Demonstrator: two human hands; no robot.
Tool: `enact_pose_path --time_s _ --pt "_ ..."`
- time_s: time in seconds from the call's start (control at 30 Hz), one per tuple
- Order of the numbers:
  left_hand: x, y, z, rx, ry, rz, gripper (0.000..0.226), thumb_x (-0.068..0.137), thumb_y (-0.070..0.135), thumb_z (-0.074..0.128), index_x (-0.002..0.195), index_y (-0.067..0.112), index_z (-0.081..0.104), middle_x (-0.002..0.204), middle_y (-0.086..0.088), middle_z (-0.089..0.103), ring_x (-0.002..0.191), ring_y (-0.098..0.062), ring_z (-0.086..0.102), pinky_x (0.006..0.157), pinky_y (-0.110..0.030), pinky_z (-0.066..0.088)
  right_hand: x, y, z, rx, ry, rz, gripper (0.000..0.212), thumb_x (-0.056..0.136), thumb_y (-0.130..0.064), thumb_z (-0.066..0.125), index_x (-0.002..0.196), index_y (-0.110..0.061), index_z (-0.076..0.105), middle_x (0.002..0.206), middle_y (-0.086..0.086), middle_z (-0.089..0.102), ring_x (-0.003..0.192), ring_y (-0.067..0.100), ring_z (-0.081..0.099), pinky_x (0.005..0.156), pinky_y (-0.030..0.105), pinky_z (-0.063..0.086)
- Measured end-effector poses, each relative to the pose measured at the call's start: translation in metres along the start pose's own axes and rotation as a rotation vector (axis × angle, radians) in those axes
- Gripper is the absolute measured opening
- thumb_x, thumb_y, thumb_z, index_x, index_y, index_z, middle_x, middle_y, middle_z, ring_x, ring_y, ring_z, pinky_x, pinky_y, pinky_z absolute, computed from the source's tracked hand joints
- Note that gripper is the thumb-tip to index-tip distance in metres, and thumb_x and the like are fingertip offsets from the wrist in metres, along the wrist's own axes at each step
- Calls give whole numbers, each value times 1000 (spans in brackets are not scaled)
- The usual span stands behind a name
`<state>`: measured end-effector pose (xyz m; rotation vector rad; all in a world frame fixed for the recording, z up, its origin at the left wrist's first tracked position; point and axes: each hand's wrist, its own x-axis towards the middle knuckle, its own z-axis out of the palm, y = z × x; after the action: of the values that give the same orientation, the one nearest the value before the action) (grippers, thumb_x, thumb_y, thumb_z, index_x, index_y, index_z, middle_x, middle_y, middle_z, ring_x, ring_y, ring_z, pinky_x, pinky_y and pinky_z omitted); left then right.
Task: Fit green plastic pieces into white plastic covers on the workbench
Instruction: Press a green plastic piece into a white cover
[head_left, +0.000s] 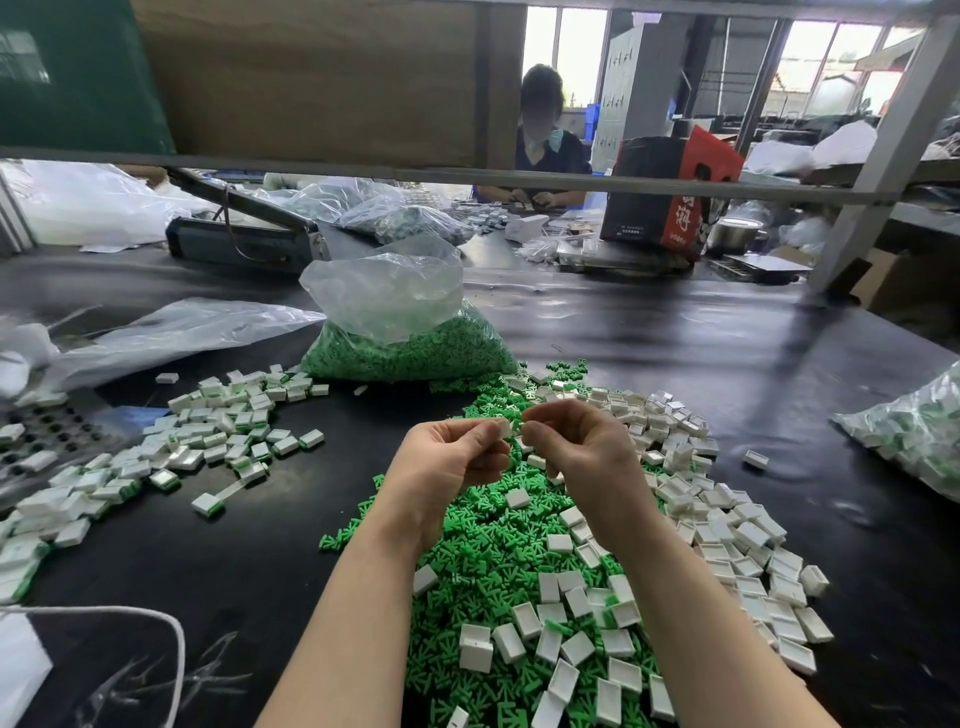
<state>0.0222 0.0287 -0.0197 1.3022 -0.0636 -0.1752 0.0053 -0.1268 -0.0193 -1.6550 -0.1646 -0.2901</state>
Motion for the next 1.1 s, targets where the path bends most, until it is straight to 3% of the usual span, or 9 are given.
enact_pose_path --time_s 0.23,0.43,0.53,0.63,0.73,0.87,1.1 --pt "2 -2 1 105 4 61 15 89 12 67 79 11 77 66 -4 68 56 -10 60 58 -22 54 2 1 1 -40 -11 -29 5 85 -7 72 86 -11 70 72 -2 67 58 1 58 56 16 47" --pt "2 -4 -3 190 -25 105 13 92 11 64 86 8 76 65 -2 67 58 -9 58 60 -21 52 2 1 -2 -94 -70 -19 3 86 -10 71 88 -11 69 72 7 68 57 6 56 55 20 48" --pt "4 -3 -5 227 -55 119 13 92 11 63 91 6 75 66 -2 66 57 -10 56 59 -21 51 3 5 -4 -220 -169 43 13 96 -19 60 89 -8 63 69 4 66 61 17 52 58 36 44" --pt "6 -5 -5 398 -59 145 16 96 13 59 87 11 72 64 1 64 56 -9 56 57 -20 48 2 8 -4 -366 -304 46 28 102 -20 46 79 -11 57 64 -2 58 64 22 46 66 51 43" --pt "6 -8 -9 634 -117 137 25 100 20 51 79 19 63 65 1 59 60 -12 51 60 -28 44 2 8 -5 -366 -344 48 30 103 -20 45 74 -14 53 64 -2 51 65 20 43 65 45 38" --pt "4 -9 -13 623 -228 89 25 102 21 48 78 16 55 66 4 51 62 -12 43 61 -29 36 1 6 -8 -338 -404 76 31 103 -18 46 72 -16 49 63 -5 45 62 13 39 64 33 34" --pt "1 -4 -13 705 -300 134 22 100 22 50 81 11 53 68 2 47 66 -15 39 64 -35 32 -2 2 -11 -322 -468 94 29 101 -15 49 72 -15 48 63 -5 41 59 9 36 58 25 32"
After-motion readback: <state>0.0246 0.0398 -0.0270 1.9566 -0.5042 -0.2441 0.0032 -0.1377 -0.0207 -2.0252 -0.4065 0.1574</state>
